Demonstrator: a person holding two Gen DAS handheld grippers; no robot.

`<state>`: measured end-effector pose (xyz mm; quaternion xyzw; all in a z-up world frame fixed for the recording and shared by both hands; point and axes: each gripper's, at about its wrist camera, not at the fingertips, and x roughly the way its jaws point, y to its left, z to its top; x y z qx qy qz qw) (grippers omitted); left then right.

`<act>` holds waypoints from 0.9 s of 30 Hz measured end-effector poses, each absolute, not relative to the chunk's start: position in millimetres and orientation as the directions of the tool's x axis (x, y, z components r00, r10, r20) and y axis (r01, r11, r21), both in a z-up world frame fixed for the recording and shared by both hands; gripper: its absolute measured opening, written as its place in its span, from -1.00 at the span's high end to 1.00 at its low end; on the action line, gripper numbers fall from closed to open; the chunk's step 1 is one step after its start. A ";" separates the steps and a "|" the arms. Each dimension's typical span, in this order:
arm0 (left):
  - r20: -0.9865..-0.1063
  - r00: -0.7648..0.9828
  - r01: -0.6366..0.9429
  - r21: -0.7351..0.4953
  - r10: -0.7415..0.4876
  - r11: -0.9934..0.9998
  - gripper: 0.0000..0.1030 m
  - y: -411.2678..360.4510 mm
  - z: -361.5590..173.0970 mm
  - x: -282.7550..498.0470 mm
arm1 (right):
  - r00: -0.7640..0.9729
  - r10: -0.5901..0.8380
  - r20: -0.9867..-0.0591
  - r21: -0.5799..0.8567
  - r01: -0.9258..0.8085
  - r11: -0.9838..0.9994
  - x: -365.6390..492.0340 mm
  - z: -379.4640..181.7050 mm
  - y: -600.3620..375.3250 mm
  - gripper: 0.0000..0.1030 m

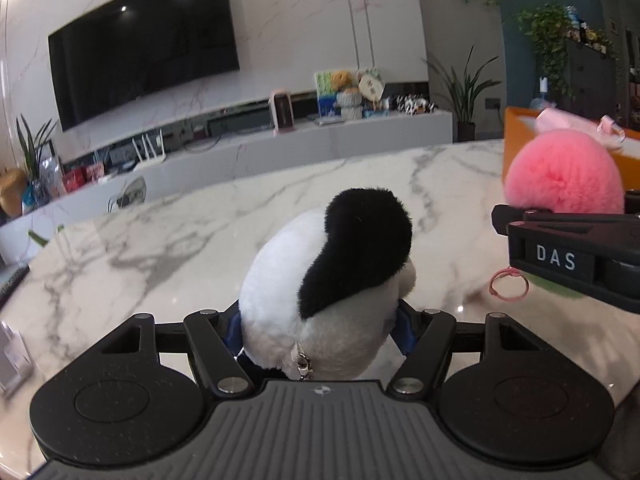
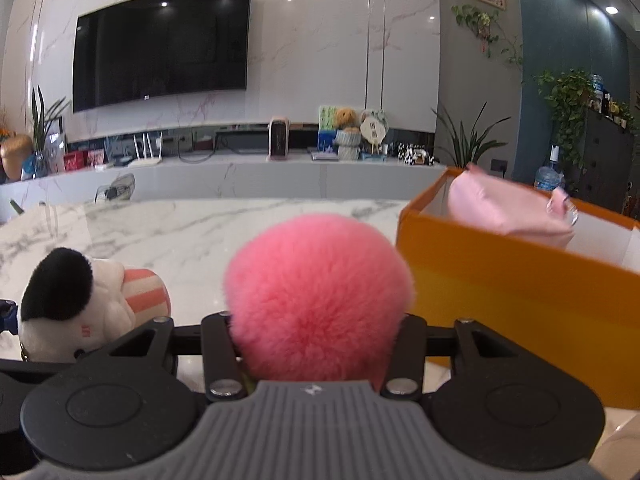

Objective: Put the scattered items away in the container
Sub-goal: 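Lift and carry the plush and pompom with both tools toward the orange box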

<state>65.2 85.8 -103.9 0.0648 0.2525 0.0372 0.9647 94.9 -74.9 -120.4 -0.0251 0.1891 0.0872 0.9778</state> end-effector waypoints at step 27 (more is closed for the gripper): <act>-0.311 0.934 0.236 0.175 -0.174 0.956 -0.54 -54.2 2.6 89.6 | 0.962 -0.078 -0.262 0.125 0.114 0.986 78.0 -0.7 -217.3 0.03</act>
